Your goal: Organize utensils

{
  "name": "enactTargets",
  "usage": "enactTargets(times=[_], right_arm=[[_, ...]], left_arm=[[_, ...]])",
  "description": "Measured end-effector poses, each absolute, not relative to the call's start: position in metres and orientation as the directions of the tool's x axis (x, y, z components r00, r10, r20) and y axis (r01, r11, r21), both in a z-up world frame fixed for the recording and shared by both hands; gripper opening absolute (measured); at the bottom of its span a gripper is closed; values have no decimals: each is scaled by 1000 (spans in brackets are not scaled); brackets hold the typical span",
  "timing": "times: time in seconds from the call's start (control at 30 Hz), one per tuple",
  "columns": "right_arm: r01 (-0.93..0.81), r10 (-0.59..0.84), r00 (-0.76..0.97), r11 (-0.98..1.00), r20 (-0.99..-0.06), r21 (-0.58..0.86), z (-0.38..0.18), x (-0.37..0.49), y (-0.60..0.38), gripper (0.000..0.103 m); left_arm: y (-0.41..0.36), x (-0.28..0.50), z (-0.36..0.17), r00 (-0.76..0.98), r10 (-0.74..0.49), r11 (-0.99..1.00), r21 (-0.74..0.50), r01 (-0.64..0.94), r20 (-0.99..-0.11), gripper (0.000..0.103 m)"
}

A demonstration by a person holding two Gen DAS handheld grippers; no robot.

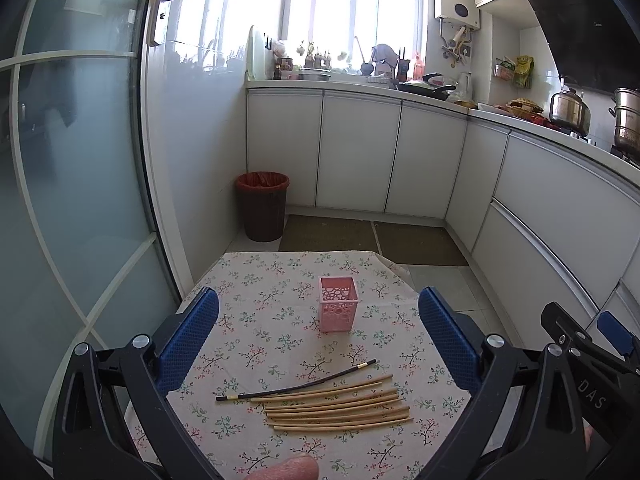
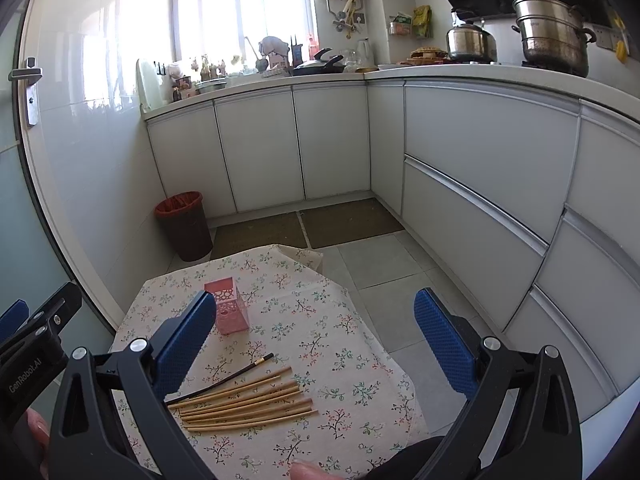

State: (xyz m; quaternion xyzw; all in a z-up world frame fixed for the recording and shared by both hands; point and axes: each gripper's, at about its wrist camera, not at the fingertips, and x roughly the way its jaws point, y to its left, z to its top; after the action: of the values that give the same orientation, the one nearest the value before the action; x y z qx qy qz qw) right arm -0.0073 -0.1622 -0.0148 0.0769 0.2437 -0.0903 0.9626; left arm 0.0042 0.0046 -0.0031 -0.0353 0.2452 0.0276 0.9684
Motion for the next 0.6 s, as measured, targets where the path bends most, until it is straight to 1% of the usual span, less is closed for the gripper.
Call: enactTargets(times=[0.6], right_arm=[[211,-132,860,972,-492,107,-15,-6,-165,96]], left_arm=[[5,5,-4,876,36,996,-54,-71,-482,96]])
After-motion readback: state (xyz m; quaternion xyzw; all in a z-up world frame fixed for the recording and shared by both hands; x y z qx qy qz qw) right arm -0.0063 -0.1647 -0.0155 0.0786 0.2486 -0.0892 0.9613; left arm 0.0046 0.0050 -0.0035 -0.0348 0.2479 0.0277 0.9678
